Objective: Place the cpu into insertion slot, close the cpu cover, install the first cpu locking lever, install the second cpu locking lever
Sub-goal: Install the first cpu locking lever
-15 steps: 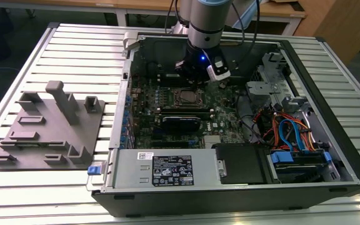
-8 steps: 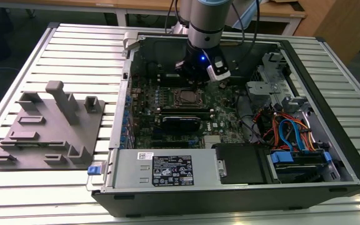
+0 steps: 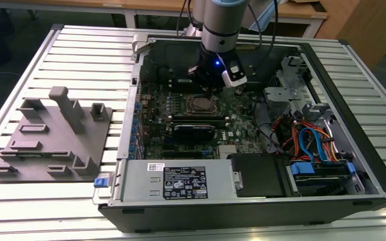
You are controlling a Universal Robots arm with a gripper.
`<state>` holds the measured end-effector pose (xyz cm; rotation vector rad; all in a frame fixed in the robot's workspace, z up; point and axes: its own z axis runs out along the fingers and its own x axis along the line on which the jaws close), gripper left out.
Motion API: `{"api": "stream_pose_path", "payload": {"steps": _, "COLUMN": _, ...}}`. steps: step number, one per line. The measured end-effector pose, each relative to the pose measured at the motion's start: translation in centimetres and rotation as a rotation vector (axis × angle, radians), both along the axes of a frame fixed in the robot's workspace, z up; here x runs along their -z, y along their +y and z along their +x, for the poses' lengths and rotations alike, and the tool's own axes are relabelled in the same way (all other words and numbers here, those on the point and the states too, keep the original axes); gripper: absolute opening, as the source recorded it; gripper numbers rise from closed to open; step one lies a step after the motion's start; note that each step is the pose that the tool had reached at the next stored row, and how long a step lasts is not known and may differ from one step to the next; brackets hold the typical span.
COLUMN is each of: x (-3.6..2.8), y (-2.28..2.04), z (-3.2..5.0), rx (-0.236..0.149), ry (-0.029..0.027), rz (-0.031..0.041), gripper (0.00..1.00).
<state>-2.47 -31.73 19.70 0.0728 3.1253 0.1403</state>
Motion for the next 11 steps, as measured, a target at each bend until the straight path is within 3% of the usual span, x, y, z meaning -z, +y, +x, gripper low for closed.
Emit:
{"api": "stream_pose_path", "payload": {"steps": 8, "x": 0.09, "y": 0.0, "z": 0.0, "rx": 0.0, "ry": -0.0001, "rz": -0.0013, "gripper": 0.11}}
{"api": "stream_pose_path", "payload": {"steps": 11, "x": -0.12, "y": 0.04, "z": -0.01, "rx": 0.0, "ry": -0.0014, "rz": 0.0016, "gripper": 0.11}}
